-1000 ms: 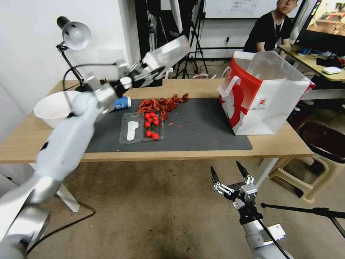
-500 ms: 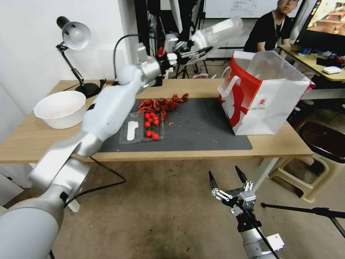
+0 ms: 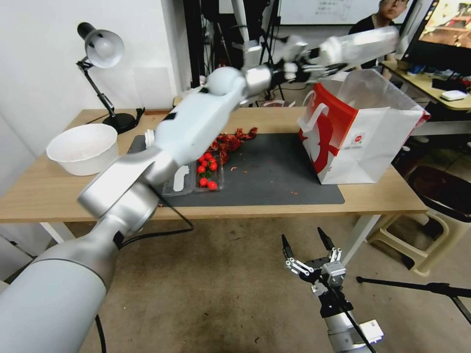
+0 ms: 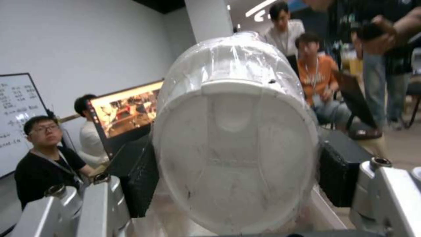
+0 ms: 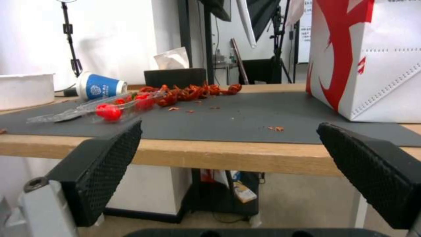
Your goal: Pick up the trash from the table and place it into the takeout bag.
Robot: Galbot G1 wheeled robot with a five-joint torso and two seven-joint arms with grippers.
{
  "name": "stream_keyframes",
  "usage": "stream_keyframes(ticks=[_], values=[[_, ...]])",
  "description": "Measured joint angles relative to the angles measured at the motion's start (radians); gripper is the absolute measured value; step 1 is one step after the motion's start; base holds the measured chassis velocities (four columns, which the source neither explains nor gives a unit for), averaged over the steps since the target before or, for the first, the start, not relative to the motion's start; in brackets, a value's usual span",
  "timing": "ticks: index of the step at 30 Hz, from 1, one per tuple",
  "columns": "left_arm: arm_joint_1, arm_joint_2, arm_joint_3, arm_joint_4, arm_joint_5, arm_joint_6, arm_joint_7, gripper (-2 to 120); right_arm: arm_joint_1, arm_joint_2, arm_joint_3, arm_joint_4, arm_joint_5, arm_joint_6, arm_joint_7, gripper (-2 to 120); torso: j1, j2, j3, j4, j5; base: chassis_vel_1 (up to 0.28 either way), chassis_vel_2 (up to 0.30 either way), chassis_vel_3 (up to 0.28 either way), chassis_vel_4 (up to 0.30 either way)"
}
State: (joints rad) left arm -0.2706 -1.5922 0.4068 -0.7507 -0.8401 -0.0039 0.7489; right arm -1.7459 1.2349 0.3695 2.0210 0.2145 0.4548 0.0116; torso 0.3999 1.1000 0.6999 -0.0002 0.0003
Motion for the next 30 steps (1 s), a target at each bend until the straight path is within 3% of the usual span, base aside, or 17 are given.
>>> stream_keyframes(ticks=[2, 7, 12, 16, 30], values=[[-0.03, -0.021, 0.04, 0.033, 0.033, 0.0, -0.046, 70, -0.001, -0.003, 0.002, 0.0, 0.0, 0.001, 0.0, 100, 0.0, 0.0, 0.0, -0.001, 0.0001, 0.0, 0.0, 0.0, 0.0], [-0.074, -0.022, 0.061, 0.141, 0.187, -0.016, -0.094, 70, -0.001, -0.002, 0.004, 0.0, 0.004, 0.007, -0.002, 100, 0.0, 0.0, 0.0, 0.0008, -0.0005, 0.0, 0.0, 0.0, 0.0], [-0.098, -0.02, 0.058, 0.213, 0.343, -0.058, -0.075, 70, -0.001, -0.001, 0.005, 0.0, 0.006, 0.011, -0.004, 100, 0.0, 0.0, 0.0, 0.0008, -0.0006, 0.0, 0.0, 0.0, 0.0], [-0.12, -0.019, 0.056, 0.254, 0.462, -0.107, -0.015, 70, 0.002, -0.005, 0.008, -0.006, 0.013, 0.012, -0.005, 100, 0.0, 0.0, 0.0, 0.0004, -0.0005, 0.0, 0.0, 0.0, 0.0], [-0.126, -0.017, 0.06, 0.247, 0.451, -0.136, 0.049, 70, 0.013, -0.011, 0.007, -0.009, 0.019, 0.007, -0.005, 100, 0.0, 0.0, 0.0, 0.0002, -0.0003, 0.0, 0.0, 0.0, 0.0]])
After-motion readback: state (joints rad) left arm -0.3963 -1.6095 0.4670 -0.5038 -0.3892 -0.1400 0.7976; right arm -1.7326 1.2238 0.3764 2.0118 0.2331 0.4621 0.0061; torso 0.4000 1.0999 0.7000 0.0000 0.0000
